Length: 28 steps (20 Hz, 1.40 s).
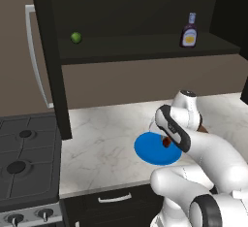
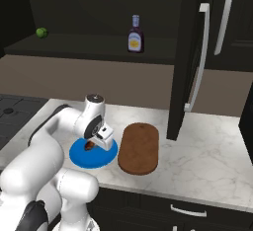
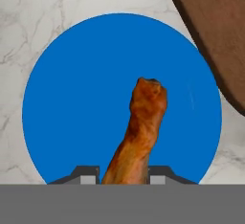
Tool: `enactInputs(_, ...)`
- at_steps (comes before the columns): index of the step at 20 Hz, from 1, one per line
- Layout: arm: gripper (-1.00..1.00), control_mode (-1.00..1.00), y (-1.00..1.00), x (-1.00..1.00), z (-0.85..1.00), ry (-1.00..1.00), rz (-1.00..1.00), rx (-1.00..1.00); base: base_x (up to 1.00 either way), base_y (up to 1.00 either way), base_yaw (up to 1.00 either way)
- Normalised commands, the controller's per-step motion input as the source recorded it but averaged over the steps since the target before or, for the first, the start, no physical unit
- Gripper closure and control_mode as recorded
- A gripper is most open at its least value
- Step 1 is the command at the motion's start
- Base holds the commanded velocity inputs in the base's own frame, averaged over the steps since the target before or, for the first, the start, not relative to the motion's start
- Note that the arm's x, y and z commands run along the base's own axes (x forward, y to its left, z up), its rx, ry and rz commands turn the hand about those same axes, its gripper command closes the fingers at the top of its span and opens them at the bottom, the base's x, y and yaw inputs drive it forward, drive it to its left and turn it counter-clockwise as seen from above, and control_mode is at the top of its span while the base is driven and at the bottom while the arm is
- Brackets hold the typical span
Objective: Pick the chicken drumstick from the plate and place it on the cutting board. Then pick the condiment bottle from the cabinet and place it next to the cutting board.
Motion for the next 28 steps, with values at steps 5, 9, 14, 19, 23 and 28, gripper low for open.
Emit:
enactInputs(5,1.0,-1.0,-0.21,0.0,0.2,0.0,0.0,0.0,0.0,0.0,0.0)
enactInputs(9,1.0,-1.0,-0.26,0.0,0.14,0.0,0.0,-0.01,0.0,0.0,0.0)
enactInputs(14,1.0,-1.0,-0.34,0.0,0.06,0.0,0.0,-0.02,0.0,0.0,0.0)
enactInputs(19,1.0,-1.0,-0.35,0.0,0.0,0.0,0.0,-0.02,0.0,0.0,0.0)
enactInputs(23,1.0,-1.0,-0.35,0.0,0.0,0.0,0.0,-0.02,0.0,0.0,0.0)
enactInputs(28,1.0,-1.0,-0.35,0.0,0.0,0.0,0.0,-0.01,0.0,0.0,0.0)
